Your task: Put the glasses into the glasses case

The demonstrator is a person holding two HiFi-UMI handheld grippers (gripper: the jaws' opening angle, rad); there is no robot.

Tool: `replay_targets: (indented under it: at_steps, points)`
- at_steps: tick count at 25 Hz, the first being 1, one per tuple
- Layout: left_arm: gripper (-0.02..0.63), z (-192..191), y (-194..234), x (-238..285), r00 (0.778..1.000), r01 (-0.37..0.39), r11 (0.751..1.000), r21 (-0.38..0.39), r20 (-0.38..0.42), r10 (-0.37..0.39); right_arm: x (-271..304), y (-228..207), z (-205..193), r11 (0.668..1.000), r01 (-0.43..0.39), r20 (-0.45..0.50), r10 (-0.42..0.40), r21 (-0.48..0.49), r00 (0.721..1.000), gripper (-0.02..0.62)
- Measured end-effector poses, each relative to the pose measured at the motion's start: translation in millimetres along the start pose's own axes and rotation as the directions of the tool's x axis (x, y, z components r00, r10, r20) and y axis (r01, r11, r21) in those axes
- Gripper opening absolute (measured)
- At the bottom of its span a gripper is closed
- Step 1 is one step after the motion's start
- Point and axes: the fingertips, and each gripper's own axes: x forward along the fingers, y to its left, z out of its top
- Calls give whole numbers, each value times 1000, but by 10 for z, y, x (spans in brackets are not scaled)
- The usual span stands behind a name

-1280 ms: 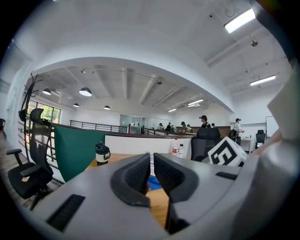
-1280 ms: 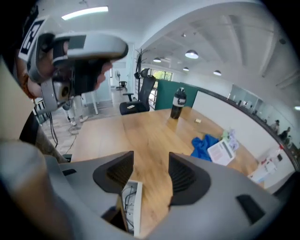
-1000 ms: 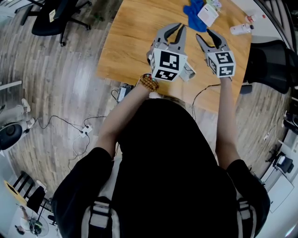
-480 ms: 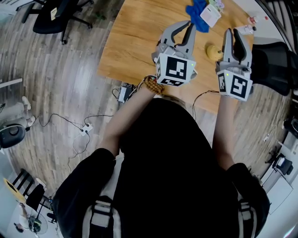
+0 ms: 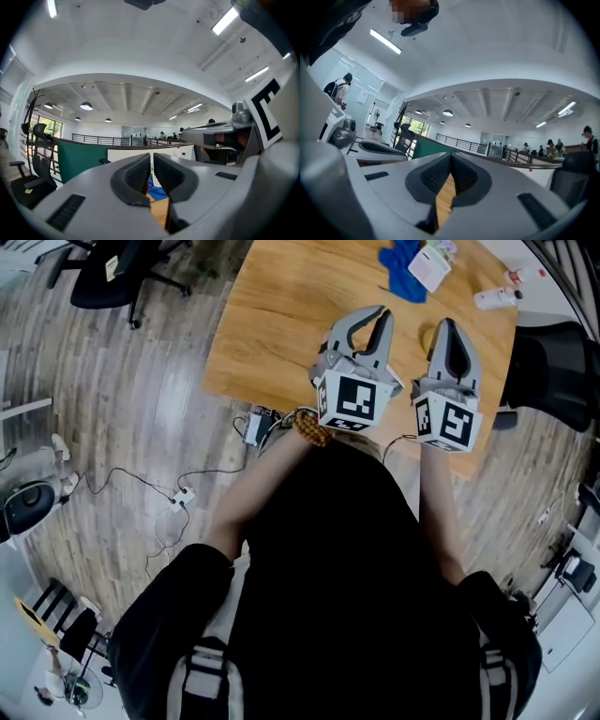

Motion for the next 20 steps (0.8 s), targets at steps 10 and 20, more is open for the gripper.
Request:
replay_targets:
  at_steps: [10,20]
  points:
    - [38,-160,-10,-41,999,12,1000,14,-32,-12,-44,154,-379,996,52,-113,-44,74,993,8]
    - [37,-389,-78,0,996,35,999,-30,-85,-38,-130,366,-554,996,29,-143,-16,90,990,8]
